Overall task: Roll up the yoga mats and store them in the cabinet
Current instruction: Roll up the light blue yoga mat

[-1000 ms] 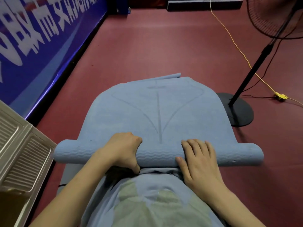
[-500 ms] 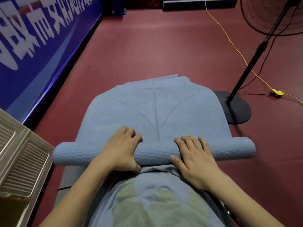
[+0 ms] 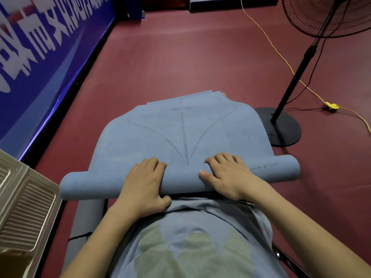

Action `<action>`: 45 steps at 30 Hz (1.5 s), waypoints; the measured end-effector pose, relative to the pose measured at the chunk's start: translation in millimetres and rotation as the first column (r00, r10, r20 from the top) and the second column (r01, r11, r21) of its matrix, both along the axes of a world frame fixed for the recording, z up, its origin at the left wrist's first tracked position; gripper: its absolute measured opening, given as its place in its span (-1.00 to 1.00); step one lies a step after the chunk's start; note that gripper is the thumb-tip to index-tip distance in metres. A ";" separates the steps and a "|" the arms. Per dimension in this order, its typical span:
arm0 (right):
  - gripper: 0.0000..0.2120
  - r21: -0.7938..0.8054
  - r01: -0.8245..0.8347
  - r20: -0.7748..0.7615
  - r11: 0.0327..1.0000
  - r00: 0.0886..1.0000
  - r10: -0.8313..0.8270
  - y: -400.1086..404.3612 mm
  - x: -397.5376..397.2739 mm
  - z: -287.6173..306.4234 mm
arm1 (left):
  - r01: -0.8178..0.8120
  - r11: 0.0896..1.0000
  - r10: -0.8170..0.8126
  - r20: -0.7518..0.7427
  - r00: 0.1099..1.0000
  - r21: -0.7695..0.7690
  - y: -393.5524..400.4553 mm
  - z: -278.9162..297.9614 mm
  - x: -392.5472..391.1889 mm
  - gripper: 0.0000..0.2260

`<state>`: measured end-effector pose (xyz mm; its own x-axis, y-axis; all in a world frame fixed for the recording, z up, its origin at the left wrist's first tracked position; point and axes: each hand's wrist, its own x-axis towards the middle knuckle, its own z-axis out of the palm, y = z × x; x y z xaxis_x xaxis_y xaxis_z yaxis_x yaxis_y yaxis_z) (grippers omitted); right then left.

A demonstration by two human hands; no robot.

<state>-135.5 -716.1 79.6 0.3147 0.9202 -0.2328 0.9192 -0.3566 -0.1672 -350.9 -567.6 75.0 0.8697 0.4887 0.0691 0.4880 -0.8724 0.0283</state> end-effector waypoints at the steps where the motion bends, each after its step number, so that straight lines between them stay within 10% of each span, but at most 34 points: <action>1: -0.25 -0.011 -0.005 -0.013 1.000 1.000 0.005 4.4 3.6 0.2 | -0.006 1.000 0.006 0.002 1.000 0.014 -1.0 -1.5 1.0 -0.41; 16: -0.44 -0.056 -0.034 -0.116 0.998 0.993 0.027 24.5 23.3 2.8 | -0.065 0.993 0.044 0.191 0.981 0.103 -16.6 -31.6 -4.9 -0.21; 27: -0.42 0.260 -0.004 -0.002 0.966 1.000 0.005 20.2 20.0 -9.4 | -0.083 0.980 0.040 0.227 0.973 0.183 0.5 -34.2 7.3 -0.28; 32: -0.54 0.219 0.005 -0.070 0.976 0.998 0.011 33.8 24.0 6.7 | -0.061 0.985 0.048 0.084 0.995 0.161 21.7 -26.2 19.1 -0.30; 45: -0.12 0.112 -0.143 0.216 0.983 0.970 0.116 55.6 19.0 4.9 | -0.051 0.974 -0.016 -0.289 0.957 -0.221 74.3 29.7 59.6 -0.32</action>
<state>-116.5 -660.5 84.4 0.2197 0.9740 -0.0549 0.9754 -0.2203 -0.0040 -291.3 -493.3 104.7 0.8275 0.4779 -0.2947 0.5193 -0.8510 0.0782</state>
